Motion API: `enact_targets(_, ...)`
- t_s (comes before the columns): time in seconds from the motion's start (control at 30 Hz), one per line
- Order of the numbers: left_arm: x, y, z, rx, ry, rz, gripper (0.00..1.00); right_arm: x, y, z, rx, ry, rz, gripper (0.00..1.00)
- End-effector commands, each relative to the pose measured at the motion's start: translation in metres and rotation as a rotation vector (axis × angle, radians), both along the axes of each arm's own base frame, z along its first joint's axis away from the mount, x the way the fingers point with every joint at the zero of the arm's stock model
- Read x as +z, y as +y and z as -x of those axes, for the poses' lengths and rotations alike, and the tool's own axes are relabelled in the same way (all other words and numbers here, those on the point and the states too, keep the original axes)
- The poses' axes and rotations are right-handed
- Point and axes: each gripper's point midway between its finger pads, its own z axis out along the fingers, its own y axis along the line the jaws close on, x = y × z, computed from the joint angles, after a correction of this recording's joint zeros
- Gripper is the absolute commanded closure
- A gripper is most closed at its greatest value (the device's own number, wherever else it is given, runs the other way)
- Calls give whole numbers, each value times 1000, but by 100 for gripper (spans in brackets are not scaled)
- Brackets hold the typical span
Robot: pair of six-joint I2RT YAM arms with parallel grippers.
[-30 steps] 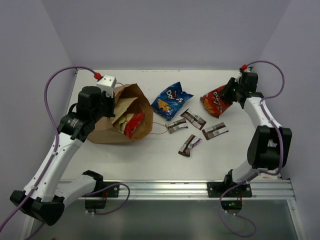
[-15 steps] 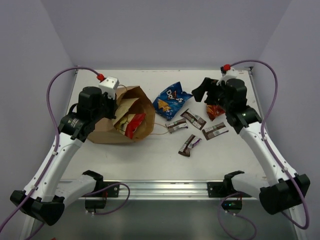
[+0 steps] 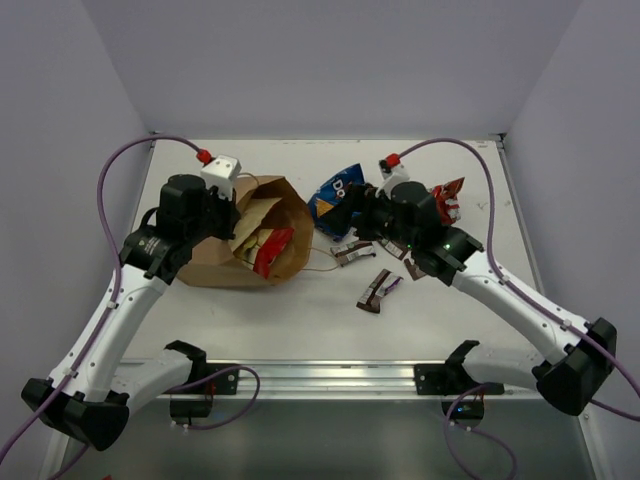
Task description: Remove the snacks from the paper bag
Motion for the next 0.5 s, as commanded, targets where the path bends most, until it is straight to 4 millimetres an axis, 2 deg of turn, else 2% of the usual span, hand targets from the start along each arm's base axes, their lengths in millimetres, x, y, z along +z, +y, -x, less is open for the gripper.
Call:
enact_targets(0.0,11,-4,-5,-1,-40,43,100,30,42,1,13,24,-143,11)
enact_targets(0.07,13,-4,-4,0,-41,45,100,37,62,4,38,56,-184,11)
enact_targets(0.1,13,-4,-4,1,-40,47,100,23,74,0,44,101,-170,11)
enact_targets(0.13,16,-4,-3,2,-42,49,100,19,84,3,68,129,-177,11)
enact_targets(0.17,16,-5,-3,-1,-42,54,100,25,93,1,72,146,-216,10)
enact_targets(0.2,17,-5,-2,-1,-43,59,100,14,103,-2,73,173,-211,11)
enact_targets(0.27,17,-5,-2,0,-43,60,100,17,117,-3,77,182,-227,11)
enact_targets(0.3,16,-5,-1,1,-37,59,100,4,125,-7,74,202,-203,11)
enact_targets(0.33,14,-5,-1,3,-31,56,100,0,133,-7,76,216,-191,11)
enact_targets(0.37,13,-3,0,10,-23,51,100,7,139,-10,73,223,-205,11)
enact_targets(0.47,12,-4,1,9,-17,58,100,-6,161,-16,73,260,-211,11)
